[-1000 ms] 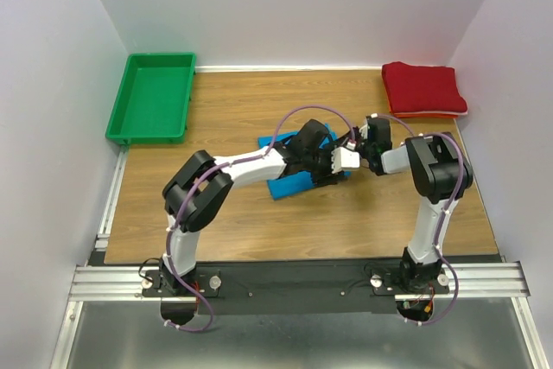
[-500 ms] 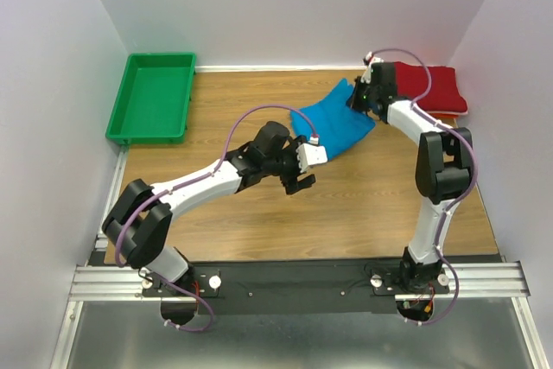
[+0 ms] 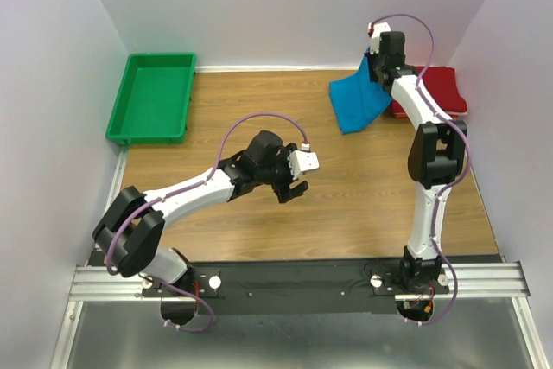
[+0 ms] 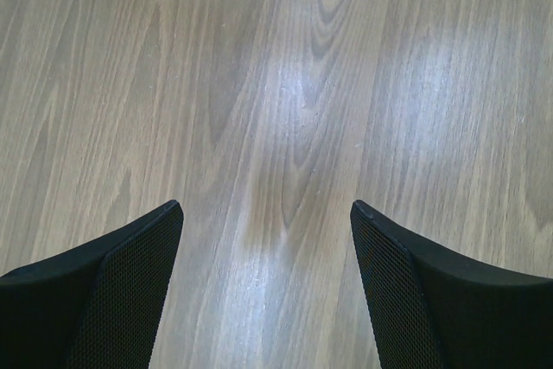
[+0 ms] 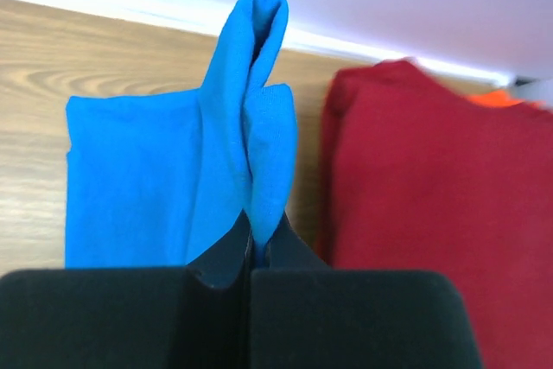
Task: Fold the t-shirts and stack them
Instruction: Neatly place the folded tshirt to the corner
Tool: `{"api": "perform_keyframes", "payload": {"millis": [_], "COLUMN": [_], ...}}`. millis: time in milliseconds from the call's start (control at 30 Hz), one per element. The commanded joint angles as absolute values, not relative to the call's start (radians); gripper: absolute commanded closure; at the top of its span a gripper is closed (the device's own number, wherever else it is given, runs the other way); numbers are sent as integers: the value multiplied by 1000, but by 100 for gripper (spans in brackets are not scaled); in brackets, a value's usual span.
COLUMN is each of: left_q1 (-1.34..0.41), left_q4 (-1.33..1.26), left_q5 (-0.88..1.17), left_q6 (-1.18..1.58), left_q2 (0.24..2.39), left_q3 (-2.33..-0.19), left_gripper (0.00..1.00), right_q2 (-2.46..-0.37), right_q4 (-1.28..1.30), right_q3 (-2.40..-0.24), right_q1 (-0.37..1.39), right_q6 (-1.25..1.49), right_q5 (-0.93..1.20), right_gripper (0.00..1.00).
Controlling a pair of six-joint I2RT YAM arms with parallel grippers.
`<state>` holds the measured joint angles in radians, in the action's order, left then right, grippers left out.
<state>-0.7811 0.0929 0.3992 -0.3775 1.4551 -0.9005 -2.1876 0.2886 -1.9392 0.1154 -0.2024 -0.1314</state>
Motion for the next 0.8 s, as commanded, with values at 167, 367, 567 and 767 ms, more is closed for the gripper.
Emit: {"api": "perform_keyframes", "payload": {"millis": [167, 367, 567, 767], "left_q1": [-785, -784, -784, -784], "left_q4": [100, 113, 107, 103], "left_q5": [353, 330, 333, 327], "left_q6": [-385, -405, -410, -420], "left_q2": [1428, 1407, 1388, 1382], "left_q3": [-905, -913, -887, -882], "left_gripper": [14, 14, 14, 14], "right_q2": [-2195, -2178, -2166, -2140], "right_q4": [342, 356, 374, 393], "right_q3": [-2111, -2144, -2206, -2243], "right_q1": [110, 109, 109, 107], "right_q6": [-353, -405, -426, -431], "right_q5": [-258, -281, -302, -305], "right_gripper": [100, 100, 100, 100]}}
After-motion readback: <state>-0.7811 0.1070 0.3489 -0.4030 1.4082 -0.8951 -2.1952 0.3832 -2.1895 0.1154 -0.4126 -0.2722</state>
